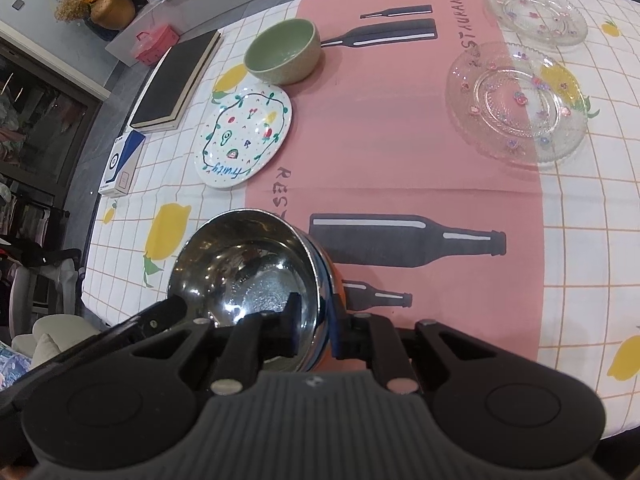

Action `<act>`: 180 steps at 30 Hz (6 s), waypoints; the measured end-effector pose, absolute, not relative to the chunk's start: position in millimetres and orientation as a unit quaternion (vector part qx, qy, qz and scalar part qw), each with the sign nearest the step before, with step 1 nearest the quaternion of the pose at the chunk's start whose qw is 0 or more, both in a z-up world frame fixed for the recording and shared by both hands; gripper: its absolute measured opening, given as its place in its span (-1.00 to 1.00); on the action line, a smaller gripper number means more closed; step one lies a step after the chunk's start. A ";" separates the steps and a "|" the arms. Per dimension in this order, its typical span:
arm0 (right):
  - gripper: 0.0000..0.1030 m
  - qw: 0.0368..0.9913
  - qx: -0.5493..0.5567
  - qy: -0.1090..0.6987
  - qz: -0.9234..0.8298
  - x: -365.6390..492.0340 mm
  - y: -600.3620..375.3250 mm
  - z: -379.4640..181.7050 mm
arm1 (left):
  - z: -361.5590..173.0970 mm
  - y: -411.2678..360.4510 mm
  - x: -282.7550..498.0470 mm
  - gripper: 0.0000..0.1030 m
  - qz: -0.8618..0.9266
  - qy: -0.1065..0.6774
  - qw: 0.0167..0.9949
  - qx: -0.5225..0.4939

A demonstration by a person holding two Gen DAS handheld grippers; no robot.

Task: Organize plates and bowls
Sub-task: 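Open both grippers and withdraw them from the stacked bowls, then reach both grippers to the pale green bowl rim and close them, then lift the pale green bowl with both grippers and carry it over the steel bowls, then lower the green bowl into the blue steel bowl and open both grippers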

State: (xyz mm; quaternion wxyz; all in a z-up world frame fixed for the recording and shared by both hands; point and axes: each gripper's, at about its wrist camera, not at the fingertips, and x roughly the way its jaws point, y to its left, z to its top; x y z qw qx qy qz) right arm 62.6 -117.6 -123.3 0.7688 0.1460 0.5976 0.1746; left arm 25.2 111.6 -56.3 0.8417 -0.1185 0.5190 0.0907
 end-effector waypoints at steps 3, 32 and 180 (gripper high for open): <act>-0.76 0.769 0.145 0.597 0.175 63.6 -117.5 -122.8 | -59.7 110.6 26.5 -0.70 0.091 0.523 0.839 -0.115; 0.10 0.866 0.143 0.454 0.155 97.7 -134.9 -60.3 | 13.2 132.3 75.7 -0.36 0.037 0.337 0.927 -0.161; -0.77 0.755 0.178 0.600 0.196 52.6 -112.3 -125.5 | -55.9 95.8 21.0 -0.81 0.104 0.529 0.834 -0.117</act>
